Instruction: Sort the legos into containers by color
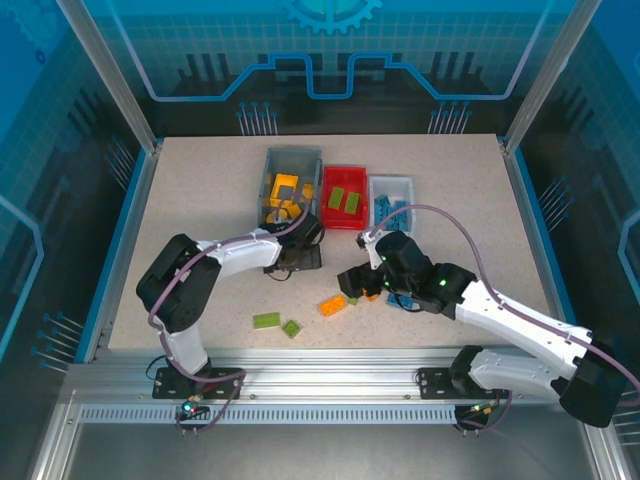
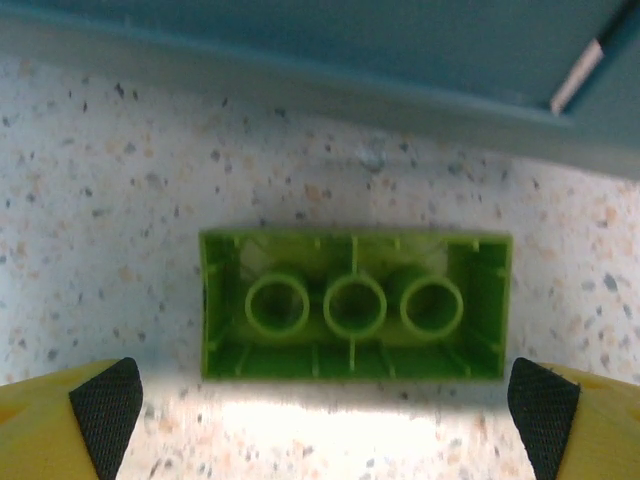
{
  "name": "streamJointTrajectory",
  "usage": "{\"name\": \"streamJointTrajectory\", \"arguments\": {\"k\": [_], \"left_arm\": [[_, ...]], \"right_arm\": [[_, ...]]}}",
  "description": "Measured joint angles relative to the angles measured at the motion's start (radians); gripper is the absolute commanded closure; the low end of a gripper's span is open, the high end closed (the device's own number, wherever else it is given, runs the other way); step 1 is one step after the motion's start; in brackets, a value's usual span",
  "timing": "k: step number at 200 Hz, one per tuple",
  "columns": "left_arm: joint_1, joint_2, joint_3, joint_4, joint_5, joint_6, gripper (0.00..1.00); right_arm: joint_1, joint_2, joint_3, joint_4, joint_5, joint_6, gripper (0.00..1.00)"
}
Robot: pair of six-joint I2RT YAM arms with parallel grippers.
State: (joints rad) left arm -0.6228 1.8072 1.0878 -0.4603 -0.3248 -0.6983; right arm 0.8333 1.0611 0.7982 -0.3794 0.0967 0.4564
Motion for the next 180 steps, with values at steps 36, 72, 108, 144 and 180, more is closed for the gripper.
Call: {"name": "streamJointTrajectory", "arguments": {"k": [36,72,108,144,180], "left_arm": [[0.006,0.038,0.024,0.038,-0.001,0.028,0.19],[0.006,0.051,0.037,0.055,-0.011,0.054,0.44],[-0.003,0.04,0.026,0.07,-0.035,0.072,0.49],[-0.113,-0.064,0.016,-0.01,-0.089,0.072,0.5],[-0.237,-0.151,0.133,-0.132,-0.098,0.073,0.5]], "right_arm": [[0.0,0.0,0.0,0.0,0.0,0.004,0.21],[0.0,0.0,0.0,0.0,0.0,0.015,0.22],[0.0,-0.003,0.0,-0.001,0.002,0.017,0.23],[0.005,-0.058,0.0,-0.012,0.047,0.026,0.24],[0.003,-0.179,-0.004,-0.029,0.158,0.072,0.24]]}}
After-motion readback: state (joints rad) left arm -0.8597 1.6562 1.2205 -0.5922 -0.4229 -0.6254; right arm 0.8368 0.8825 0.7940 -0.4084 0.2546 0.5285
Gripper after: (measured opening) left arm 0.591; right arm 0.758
